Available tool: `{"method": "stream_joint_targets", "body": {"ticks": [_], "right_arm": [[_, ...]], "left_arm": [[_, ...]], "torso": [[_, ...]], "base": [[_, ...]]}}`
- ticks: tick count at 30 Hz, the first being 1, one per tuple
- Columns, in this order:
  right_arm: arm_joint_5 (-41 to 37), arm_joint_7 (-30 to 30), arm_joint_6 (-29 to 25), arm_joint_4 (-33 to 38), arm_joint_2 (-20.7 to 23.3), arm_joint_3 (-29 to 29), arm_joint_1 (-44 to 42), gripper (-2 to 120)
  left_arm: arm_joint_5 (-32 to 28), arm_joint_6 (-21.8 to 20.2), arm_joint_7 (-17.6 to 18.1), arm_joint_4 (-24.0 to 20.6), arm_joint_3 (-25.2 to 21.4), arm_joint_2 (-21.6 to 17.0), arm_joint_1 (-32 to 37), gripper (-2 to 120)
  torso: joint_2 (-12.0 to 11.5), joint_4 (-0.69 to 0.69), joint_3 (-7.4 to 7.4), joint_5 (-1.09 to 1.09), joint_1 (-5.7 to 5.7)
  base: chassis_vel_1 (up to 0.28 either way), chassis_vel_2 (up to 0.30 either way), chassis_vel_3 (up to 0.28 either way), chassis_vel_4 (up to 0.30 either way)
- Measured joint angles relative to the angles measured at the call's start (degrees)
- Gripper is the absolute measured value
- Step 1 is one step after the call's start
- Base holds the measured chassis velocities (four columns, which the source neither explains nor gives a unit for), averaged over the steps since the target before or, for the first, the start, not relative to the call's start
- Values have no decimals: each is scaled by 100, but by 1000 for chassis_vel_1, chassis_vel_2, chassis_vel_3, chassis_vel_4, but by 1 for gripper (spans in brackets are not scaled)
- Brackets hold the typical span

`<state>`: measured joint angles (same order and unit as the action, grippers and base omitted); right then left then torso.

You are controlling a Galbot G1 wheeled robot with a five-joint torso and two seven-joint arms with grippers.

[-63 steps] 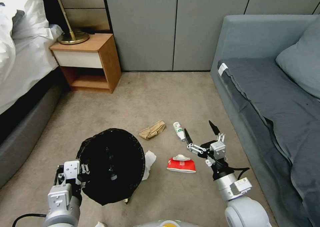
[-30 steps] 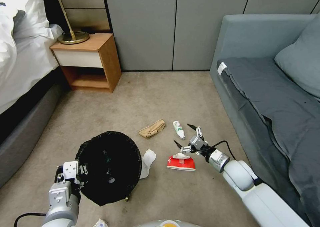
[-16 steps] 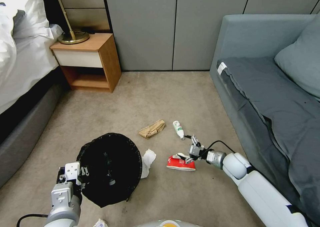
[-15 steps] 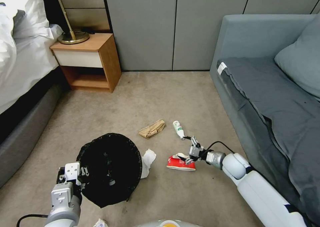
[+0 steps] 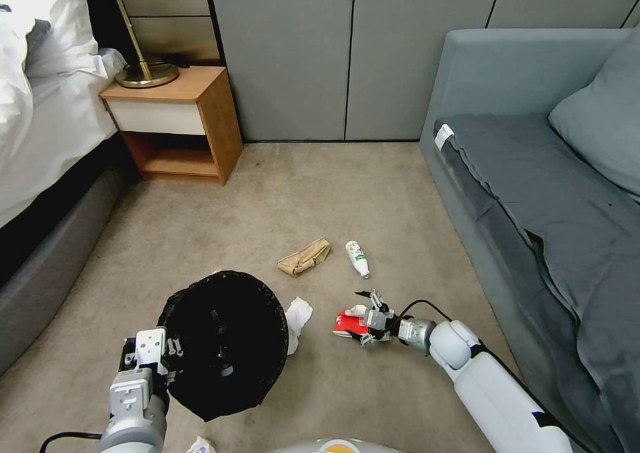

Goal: Pick up the trash bin, then pick up the garbage from the floor and place it into the trash bin.

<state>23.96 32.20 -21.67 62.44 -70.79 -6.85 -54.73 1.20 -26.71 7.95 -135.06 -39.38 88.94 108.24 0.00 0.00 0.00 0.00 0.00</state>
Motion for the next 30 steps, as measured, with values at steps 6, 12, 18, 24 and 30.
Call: {"method": "stream_joint_targets", "body": {"ticks": [6, 12, 18, 24, 30], "right_arm": [[71, -93, -52, -403, -143, -72, 82, 100], [169, -216, -144, -858, -270, -160, 255, 100], [245, -287, -214, -1207, -370, -215, 460, 100], [246, -307, -320, -1558, -457, -219, 645, 82], [217, -310, -352, -1688, -527, -212, 675, 61]], "left_arm": [[38, 34, 0, -47, 34, 14, 57, 1], [95, 68, 0, -68, 67, 46, 98, 1], [136, 90, 0, -68, 88, 77, 108, 1], [160, 101, 3, -48, 84, 108, 104, 1], [171, 101, 5, -23, 78, 115, 95, 1]], "torso": [[0, -1, 0, 0, 0], [0, -1, 0, 0, 0], [0, 0, 0, 0, 0], [0, 0, 0, 0, 0], [0, -1, 0, -1, 0]], "base": [[0, 0, 0, 0], [0, 0, 0, 0], [0, 0, 0, 0], [0, 0, 0, 0], [0, 0, 0, 0]]}}
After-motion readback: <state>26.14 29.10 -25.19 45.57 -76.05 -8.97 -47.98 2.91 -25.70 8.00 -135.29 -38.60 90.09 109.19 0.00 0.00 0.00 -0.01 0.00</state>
